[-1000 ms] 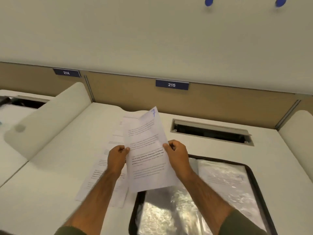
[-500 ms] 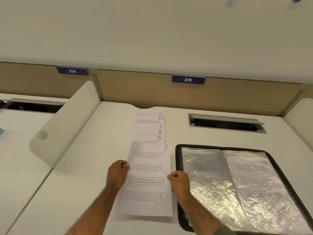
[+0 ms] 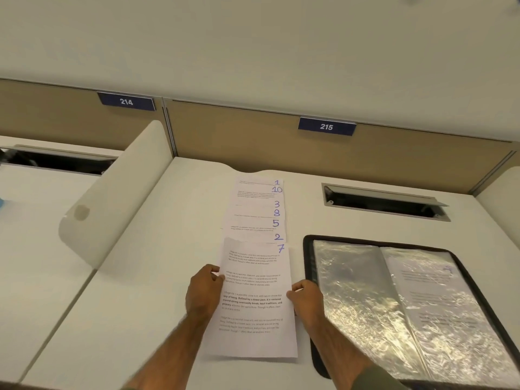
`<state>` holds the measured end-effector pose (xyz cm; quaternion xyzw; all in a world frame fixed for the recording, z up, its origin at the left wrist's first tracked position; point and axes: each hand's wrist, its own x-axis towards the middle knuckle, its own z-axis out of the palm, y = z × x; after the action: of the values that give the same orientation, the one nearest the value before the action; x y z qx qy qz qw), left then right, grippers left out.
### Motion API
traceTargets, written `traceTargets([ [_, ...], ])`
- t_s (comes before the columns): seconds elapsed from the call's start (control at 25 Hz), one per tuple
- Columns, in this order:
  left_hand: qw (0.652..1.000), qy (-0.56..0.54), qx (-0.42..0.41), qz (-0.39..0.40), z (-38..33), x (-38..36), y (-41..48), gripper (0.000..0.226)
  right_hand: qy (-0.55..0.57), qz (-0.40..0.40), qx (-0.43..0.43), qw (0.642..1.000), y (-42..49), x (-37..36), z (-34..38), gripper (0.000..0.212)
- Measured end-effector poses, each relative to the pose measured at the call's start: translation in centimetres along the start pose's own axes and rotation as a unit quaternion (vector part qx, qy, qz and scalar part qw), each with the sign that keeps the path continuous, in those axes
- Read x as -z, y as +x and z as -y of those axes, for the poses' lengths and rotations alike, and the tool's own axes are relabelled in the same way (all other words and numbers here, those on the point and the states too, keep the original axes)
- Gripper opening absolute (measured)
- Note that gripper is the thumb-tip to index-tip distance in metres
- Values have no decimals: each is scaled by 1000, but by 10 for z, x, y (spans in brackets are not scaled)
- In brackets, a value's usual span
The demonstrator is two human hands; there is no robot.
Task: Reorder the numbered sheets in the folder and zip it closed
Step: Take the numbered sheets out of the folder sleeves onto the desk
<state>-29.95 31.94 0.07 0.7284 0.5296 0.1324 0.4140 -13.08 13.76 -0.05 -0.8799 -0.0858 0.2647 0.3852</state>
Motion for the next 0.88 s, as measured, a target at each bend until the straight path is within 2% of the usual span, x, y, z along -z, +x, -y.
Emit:
traceTargets([
  [0.2, 1000, 19, -12, 0, 6, 2, -3, 26, -13, 3, 0, 1000, 5, -4, 1, 8],
  [0.56, 998, 61, -24, 9, 5, 5, 0, 26, -53, -15, 12, 998, 6, -12, 3, 8],
  [0.88, 998, 55, -29, 13, 4, 0, -2, 27, -77, -21, 21, 997, 6, -4, -3, 8],
])
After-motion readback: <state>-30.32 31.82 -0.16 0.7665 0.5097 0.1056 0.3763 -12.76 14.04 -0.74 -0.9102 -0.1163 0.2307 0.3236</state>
